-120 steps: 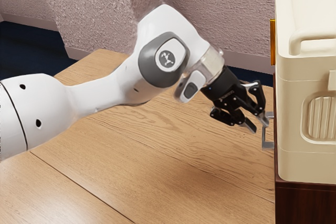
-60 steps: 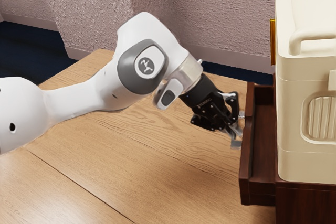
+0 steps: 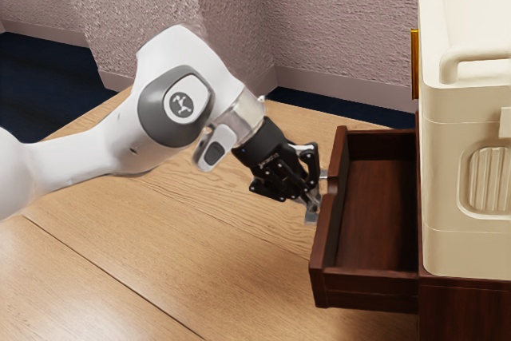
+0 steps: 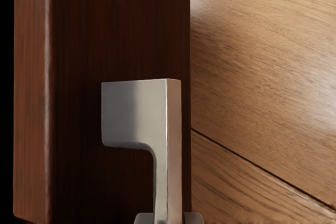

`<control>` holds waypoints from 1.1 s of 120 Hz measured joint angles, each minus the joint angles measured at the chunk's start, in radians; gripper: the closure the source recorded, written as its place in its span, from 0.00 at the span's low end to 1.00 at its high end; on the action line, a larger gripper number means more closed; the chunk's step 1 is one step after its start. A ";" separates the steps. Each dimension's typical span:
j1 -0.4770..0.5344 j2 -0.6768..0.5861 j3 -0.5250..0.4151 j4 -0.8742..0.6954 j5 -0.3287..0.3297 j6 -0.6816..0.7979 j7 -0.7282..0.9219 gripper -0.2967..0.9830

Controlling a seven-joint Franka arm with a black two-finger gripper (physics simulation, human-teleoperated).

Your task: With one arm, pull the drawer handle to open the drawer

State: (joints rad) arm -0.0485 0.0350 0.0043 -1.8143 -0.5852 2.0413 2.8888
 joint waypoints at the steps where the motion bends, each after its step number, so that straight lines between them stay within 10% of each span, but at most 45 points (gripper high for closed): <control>1: 0.000 -0.002 0.001 -0.002 0.000 0.000 0.000 0.79; 111: 0.026 -0.177 0.064 -0.102 0.006 -0.022 0.007 0.63; 132: -0.009 -0.220 0.084 0.028 0.256 -0.114 -0.092 0.60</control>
State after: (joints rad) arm -0.0573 -0.1854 0.0884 -1.7860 -0.3291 1.9276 2.7963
